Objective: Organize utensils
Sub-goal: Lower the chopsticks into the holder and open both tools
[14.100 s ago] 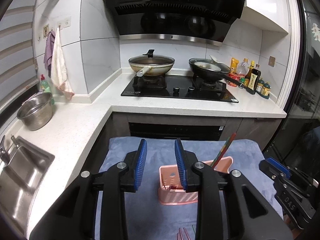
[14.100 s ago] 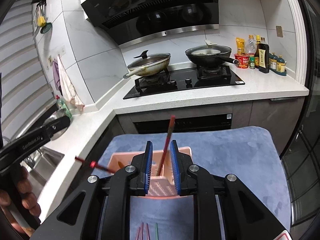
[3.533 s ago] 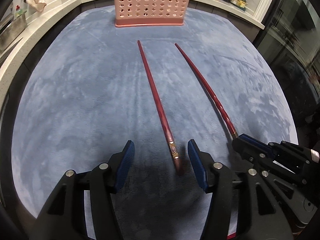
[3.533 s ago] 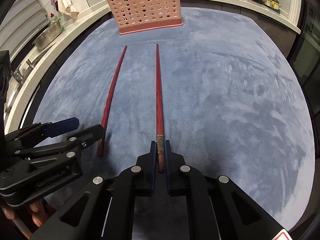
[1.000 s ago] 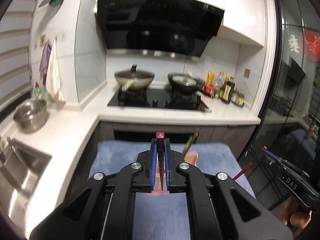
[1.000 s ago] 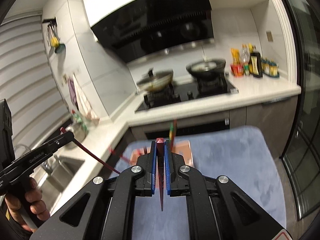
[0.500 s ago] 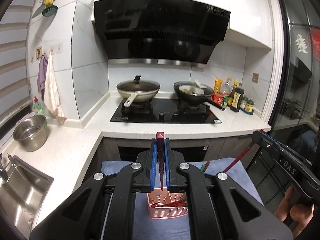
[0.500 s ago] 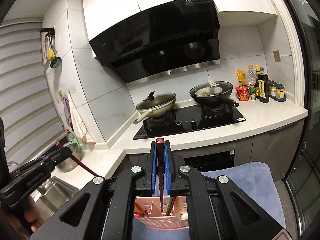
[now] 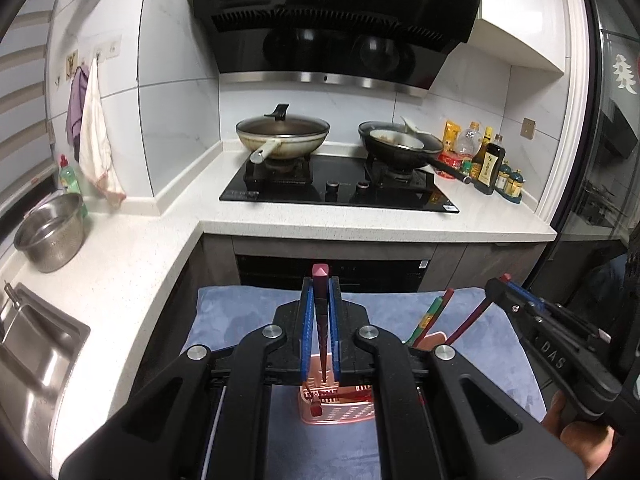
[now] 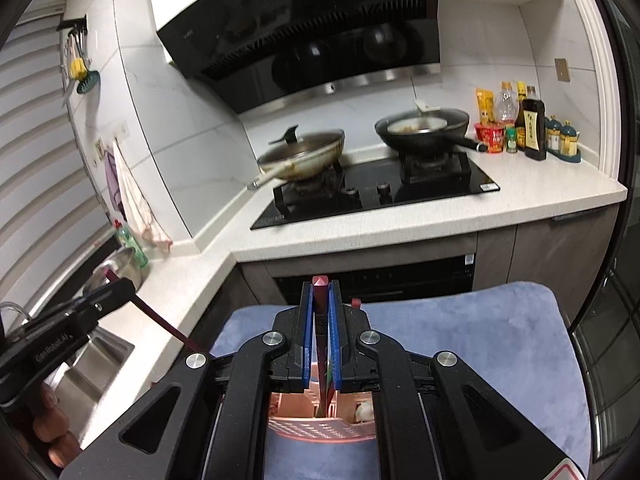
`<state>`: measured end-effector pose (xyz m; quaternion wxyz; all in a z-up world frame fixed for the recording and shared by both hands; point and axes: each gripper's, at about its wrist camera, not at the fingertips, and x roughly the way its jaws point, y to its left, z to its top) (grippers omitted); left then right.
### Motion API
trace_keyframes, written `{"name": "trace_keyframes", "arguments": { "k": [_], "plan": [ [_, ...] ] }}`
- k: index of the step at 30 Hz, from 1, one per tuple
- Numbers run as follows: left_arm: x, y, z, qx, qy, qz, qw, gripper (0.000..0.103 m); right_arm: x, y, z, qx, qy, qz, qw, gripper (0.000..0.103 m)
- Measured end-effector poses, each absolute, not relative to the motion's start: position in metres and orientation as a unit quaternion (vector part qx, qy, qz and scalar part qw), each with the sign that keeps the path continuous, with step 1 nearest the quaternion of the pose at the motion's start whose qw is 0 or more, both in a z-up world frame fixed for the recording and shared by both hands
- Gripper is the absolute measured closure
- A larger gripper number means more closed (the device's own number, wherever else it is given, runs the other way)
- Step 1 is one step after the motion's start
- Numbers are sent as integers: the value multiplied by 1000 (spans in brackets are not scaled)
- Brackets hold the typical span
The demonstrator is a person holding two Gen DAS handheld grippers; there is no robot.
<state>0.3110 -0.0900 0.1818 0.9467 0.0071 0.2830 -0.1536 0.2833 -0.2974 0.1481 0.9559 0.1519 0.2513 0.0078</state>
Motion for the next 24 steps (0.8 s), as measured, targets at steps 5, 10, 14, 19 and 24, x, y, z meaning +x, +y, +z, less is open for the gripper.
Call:
{"name": "trace_keyframes", "arguments": {
  "k": [5,10,14,19,24],
  "plan": [
    [314,-90,175,7,290,-149,945,96,290,-296,136,155,266,8,951,95],
    [313,-87,171,1,292,-134,947,93,287,-295,135,152,268,4,951,88],
    [307,-81,170,-4,294,-124,948,76,278,-293,138,148,268,0,952,85],
    [291,-76,171,-2,287,-121,950,70,257,-293,143,144,264,-3,954,77],
    [272,-74,168,2,291,-120,949,70,232,-289,143,148,273,3,951,77]
  ]
}}
